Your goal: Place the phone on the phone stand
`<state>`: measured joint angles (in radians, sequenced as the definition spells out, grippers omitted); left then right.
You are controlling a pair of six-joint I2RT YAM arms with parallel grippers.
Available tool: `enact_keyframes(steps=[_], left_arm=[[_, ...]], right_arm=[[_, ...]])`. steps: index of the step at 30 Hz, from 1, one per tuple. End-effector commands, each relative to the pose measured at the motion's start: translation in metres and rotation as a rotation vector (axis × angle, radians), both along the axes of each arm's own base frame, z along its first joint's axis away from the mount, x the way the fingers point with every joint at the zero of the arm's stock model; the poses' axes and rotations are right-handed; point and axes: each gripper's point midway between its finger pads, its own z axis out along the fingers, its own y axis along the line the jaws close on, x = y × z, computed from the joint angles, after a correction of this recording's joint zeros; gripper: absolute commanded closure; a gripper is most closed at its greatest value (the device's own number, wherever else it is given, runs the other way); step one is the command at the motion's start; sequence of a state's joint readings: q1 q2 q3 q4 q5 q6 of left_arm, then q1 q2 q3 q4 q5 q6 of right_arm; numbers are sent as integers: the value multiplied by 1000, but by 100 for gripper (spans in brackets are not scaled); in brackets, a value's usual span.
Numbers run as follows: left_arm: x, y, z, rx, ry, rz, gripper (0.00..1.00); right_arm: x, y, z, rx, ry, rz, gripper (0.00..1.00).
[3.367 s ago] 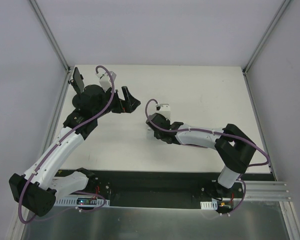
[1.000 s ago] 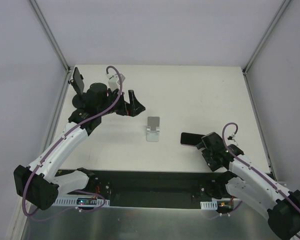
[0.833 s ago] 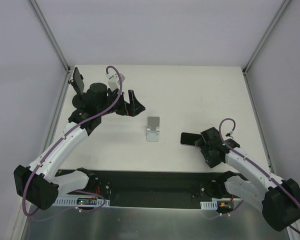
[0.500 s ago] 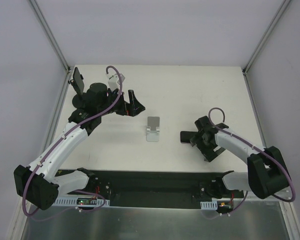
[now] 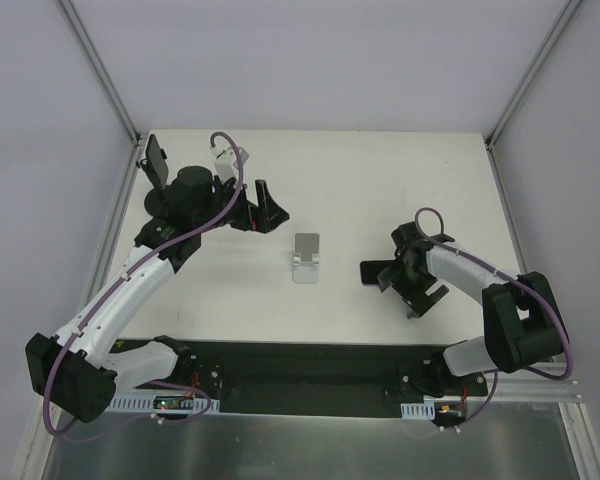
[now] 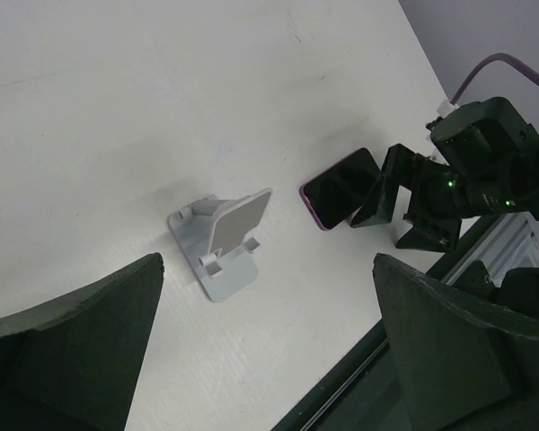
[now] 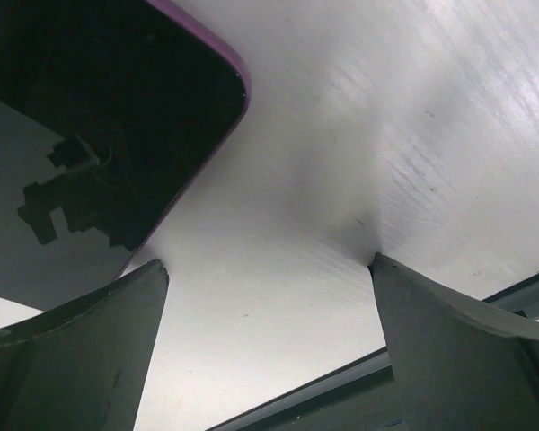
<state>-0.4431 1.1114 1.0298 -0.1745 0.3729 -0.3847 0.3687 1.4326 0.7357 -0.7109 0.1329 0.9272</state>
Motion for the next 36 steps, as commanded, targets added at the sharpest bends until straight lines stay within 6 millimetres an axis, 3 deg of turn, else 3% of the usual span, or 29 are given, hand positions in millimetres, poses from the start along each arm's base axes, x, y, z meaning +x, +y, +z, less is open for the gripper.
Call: enact_keyframes(steps=[1, 7, 12, 15, 20, 26, 27, 30, 34, 36], left_arm=[[3, 7, 27, -10, -88, 18, 1], [6, 7, 21, -1, -74, 23, 1], [5, 5, 20, -9, -64, 13, 1], [8, 7, 17, 5, -64, 31, 1], [5, 3, 18, -10, -52, 6, 1], [6, 3, 17, -4, -55, 8, 1], [5, 3, 19, -8, -58, 7, 1], [10, 8, 14, 15, -62, 36, 1], [8, 4, 12, 6, -49, 13, 1], [9, 4, 11, 8, -47, 19, 1]], right_arm=[[55, 10, -10, 20, -190, 9, 3], [52, 1, 1, 17, -273, -26, 4], [71, 5, 24, 83, -484, -20, 3], [79, -2, 27, 90, -519, -65, 4], [101, 2, 34, 101, -516, -63, 3], [119, 4, 25, 91, -464, -139, 4], [124, 5, 30, 89, -456, -154, 4], [120, 3, 21, 54, -363, -211, 3], [128, 3, 26, 24, -316, -257, 3], [121, -1, 22, -13, -261, -257, 3]])
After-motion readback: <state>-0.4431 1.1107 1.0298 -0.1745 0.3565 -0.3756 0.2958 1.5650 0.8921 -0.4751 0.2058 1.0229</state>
